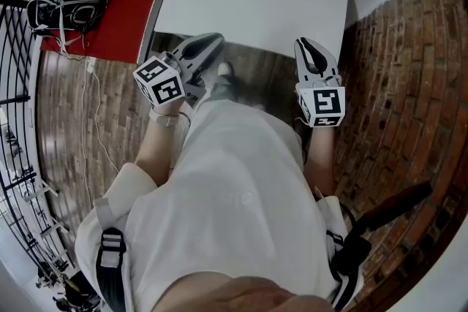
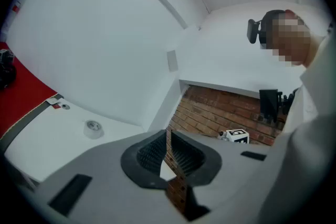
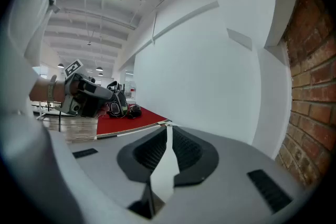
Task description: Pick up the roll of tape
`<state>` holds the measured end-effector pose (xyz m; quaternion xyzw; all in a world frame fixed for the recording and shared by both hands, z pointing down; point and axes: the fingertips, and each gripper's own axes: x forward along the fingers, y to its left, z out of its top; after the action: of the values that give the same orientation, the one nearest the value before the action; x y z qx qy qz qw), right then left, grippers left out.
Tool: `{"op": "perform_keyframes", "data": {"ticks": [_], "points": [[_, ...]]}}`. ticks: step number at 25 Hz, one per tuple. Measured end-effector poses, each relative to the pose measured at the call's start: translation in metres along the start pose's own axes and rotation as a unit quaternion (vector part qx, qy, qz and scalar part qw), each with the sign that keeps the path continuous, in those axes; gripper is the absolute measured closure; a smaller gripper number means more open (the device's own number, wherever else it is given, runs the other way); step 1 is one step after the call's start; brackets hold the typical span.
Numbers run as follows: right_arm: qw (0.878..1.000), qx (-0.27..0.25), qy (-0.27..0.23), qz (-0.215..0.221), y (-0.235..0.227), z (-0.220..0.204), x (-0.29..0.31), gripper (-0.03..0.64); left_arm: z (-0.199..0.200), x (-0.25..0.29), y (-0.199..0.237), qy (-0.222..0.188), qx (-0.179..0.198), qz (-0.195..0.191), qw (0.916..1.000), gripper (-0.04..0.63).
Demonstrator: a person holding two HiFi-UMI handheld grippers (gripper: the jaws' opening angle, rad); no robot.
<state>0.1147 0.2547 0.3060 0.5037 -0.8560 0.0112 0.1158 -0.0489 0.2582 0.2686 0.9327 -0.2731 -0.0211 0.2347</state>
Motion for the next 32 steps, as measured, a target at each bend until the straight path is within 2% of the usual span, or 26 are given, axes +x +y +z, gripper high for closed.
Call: {"op": "perform_keyframes", "data": {"ticks": [10, 14, 18, 27, 32], "points": [[1.000, 0.006, 0.005, -0.015, -0.007, 0.004, 0.026, 0.572, 0.017, 0.005, 0.033, 0.011, 0.002, 0.003, 0.9999, 0.584], [1.000, 0.006, 0.014, -0.020, -0.013, 0.003, 0.051, 0.572, 0.027, 0.012, 0.063, 0.004, 0.000, -0.006, 1.0000, 0.584], [0.999, 0.013, 0.021, -0.028, -0.020, 0.002, 0.080, 0.572, 0.038, 0.021, 0.094, 0.023, 0.003, -0.004, 0.9997, 0.584], [0.998, 0.016, 0.044, -0.041, -0.039, 0.009, 0.158, 0.572, 0.064, 0.057, 0.176, 0.038, -0.008, -0.029, 0.9988, 0.584], [0.997, 0.020, 0.059, -0.052, -0.047, 0.011, 0.198, 0.572, 0.074, 0.080, 0.218, 0.066, -0.006, -0.042, 0.9969, 0.583]]}}
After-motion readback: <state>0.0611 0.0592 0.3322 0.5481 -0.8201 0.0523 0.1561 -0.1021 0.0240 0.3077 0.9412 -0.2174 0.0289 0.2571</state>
